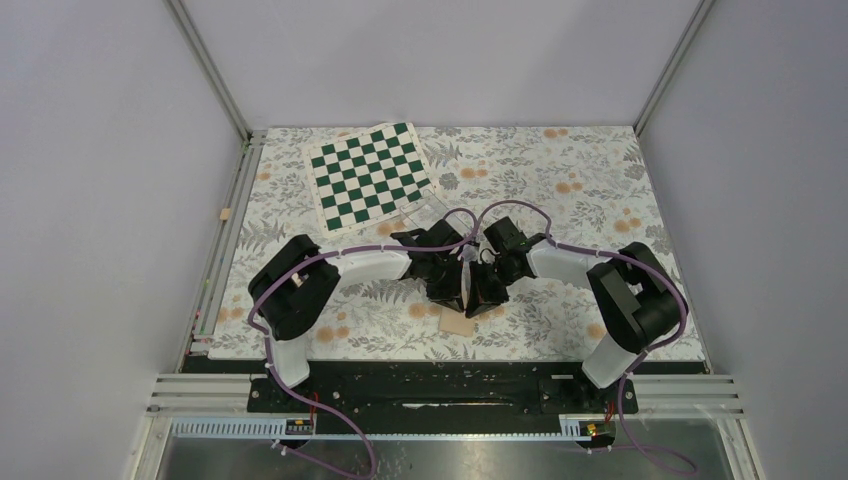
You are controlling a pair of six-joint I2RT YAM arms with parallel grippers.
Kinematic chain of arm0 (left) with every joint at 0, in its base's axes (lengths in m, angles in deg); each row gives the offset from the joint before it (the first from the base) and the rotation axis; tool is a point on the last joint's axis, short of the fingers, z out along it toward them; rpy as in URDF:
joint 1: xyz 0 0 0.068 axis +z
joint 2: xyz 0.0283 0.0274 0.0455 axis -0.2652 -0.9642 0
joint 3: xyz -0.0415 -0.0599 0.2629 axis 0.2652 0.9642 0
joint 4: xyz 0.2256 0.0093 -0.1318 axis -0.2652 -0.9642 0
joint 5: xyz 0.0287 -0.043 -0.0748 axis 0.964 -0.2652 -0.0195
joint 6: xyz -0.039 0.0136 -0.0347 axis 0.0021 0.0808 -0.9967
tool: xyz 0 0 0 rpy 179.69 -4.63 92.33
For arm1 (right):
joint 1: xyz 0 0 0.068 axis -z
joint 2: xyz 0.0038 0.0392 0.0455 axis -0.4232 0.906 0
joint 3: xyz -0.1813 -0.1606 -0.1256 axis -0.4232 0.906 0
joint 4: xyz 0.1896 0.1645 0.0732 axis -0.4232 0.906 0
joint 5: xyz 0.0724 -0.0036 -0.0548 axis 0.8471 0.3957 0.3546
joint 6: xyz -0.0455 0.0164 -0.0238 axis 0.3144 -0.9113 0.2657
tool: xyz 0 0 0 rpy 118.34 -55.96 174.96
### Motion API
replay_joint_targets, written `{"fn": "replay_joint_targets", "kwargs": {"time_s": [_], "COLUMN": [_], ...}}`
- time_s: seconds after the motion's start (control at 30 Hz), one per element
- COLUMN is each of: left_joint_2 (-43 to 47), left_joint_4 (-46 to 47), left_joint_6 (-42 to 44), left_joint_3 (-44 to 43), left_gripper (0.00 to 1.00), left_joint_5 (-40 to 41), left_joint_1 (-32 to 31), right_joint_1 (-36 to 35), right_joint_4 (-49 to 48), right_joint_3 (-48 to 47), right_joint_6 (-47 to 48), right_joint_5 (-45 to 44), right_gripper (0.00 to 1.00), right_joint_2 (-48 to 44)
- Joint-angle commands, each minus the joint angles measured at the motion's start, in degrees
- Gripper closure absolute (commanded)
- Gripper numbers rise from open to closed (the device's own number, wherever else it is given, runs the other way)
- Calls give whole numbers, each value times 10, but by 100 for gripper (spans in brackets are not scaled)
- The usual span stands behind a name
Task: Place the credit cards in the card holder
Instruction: Close the card holder at the center of the board.
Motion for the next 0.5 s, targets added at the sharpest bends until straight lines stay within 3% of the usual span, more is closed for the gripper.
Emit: {"fn": "replay_joint_targets", "kwargs": {"time_s": [0.0, 0.2, 0.47], "left_joint_2": [-26, -27, -29], "left_joint_4": [-50, -50, -50], "left_joint_6": [19, 19, 19], "left_joint_3": [6, 5, 5], "left_gripper": [100, 100, 100], "left_joint_5": [54, 54, 54], "left_joint_1": [-7, -7, -8], "right_joint_1": [-4, -5, -5], "right_joint_4": [-10, -37, -43], "right_joint_3": [3, 18, 14], "right_joint_6": [4, 1, -4], "right_joint_5": [-38, -35, -34], "right_gripper": [100, 100, 100], "right_joint_2": [-19, -69, -29]}}
